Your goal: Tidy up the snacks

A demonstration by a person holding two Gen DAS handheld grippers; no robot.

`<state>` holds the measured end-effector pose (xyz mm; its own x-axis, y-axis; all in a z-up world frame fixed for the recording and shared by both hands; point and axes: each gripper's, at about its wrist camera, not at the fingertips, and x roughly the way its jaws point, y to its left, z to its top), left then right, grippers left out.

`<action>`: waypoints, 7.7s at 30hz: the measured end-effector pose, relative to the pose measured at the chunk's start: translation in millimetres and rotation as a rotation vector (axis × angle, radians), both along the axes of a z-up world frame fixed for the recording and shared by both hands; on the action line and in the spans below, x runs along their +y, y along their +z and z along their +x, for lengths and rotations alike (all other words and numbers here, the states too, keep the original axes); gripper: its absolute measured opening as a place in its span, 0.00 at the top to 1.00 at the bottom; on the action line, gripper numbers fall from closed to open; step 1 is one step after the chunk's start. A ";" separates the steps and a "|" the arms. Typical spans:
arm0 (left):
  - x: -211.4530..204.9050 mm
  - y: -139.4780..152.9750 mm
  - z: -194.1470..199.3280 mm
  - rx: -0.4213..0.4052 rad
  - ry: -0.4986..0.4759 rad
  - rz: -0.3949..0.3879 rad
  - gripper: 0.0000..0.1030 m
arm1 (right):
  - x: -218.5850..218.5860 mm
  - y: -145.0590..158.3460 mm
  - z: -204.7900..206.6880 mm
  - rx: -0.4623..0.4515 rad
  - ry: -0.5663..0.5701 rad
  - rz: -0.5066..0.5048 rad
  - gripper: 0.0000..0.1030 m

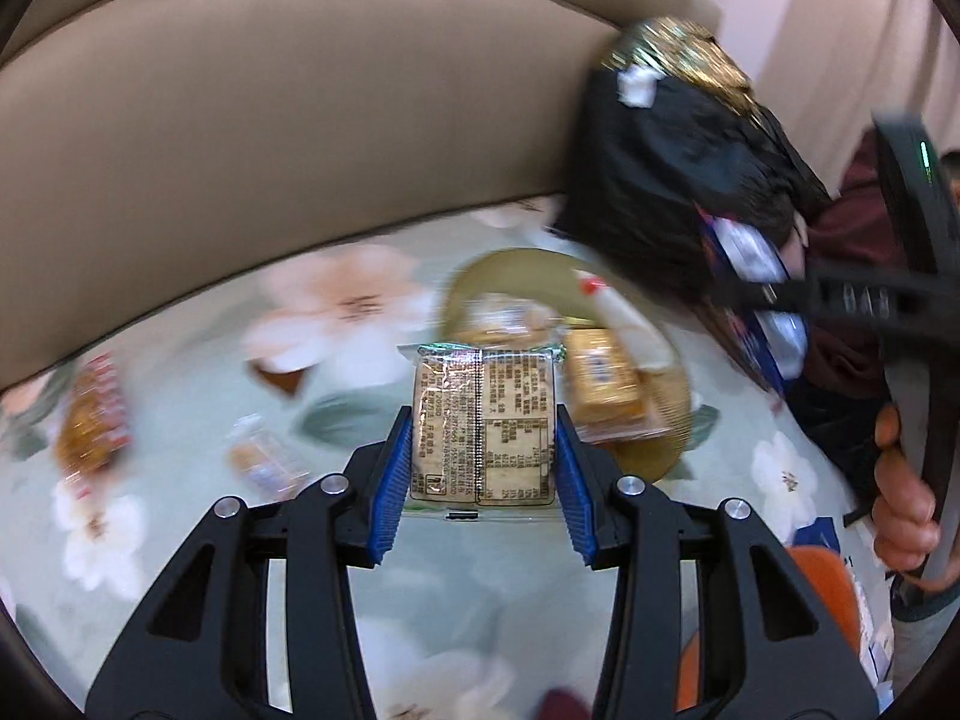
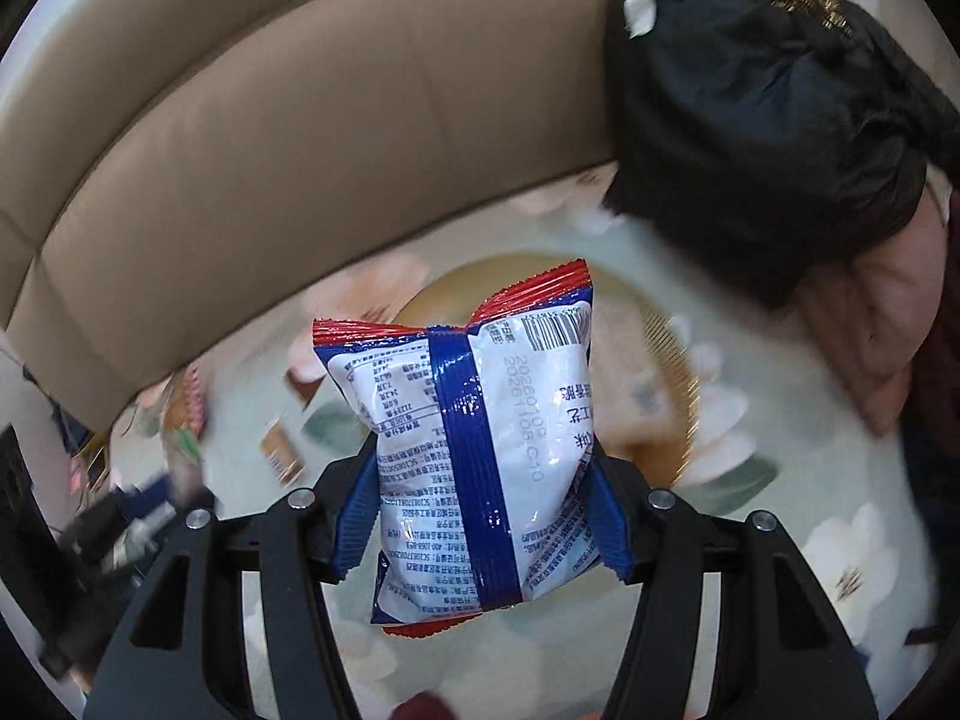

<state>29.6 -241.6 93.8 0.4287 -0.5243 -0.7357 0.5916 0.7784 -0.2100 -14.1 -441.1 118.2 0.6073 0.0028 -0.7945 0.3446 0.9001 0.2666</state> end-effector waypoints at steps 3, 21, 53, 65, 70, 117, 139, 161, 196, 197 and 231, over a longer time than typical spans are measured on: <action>-45.9 -9.1 5.5 0.025 -0.038 -0.008 0.58 | -22.4 3.4 16.5 -0.012 -0.013 0.024 0.43; -49.9 -26.3 34.7 -0.001 0.008 0.032 0.29 | -42.8 -32.1 40.0 0.021 -0.021 0.132 0.20; 281.0 -59.5 -28.6 0.145 0.681 0.043 0.19 | 233.3 -111.3 -16.3 0.049 0.405 -0.057 0.09; 262.1 -66.3 -28.7 0.144 0.641 0.119 0.19 | 241.8 -123.9 -11.4 0.097 0.435 -0.014 0.09; 259.4 -65.6 -29.9 0.130 0.641 0.140 0.19 | 242.7 -122.6 -12.0 0.098 0.431 -0.024 0.06; 262.0 -147.0 217.2 0.176 0.120 0.352 0.03 | 255.8 -184.3 153.1 0.169 0.507 -0.098 0.05; 234.4 -99.4 107.8 0.130 0.227 0.290 0.28 | 276.3 -153.1 110.2 0.095 0.541 -0.032 0.67; -51.8 12.3 11.8 -0.005 -0.073 0.087 0.28 | 4.9 -35.7 -32.7 -0.091 0.055 0.102 0.66; 168.9 28.5 -61.0 -0.039 0.421 -0.015 0.15 | 178.8 -41.3 -46.1 -0.089 0.303 0.107 0.17; 179.7 22.8 -64.3 -0.026 0.453 -0.022 0.15 | 185.9 -41.6 -46.5 -0.090 0.311 0.097 0.16; 198.2 -69.5 -51.9 0.041 0.602 0.151 0.04 | 252.4 -100.4 -24.6 0.024 0.351 -0.239 0.08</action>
<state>-22.3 -43.4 24.3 0.5870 -0.0881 -0.8048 0.0333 0.9958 -0.0847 -38.7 -188.7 17.8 0.5837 0.0197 -0.8118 0.0100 0.9995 0.0315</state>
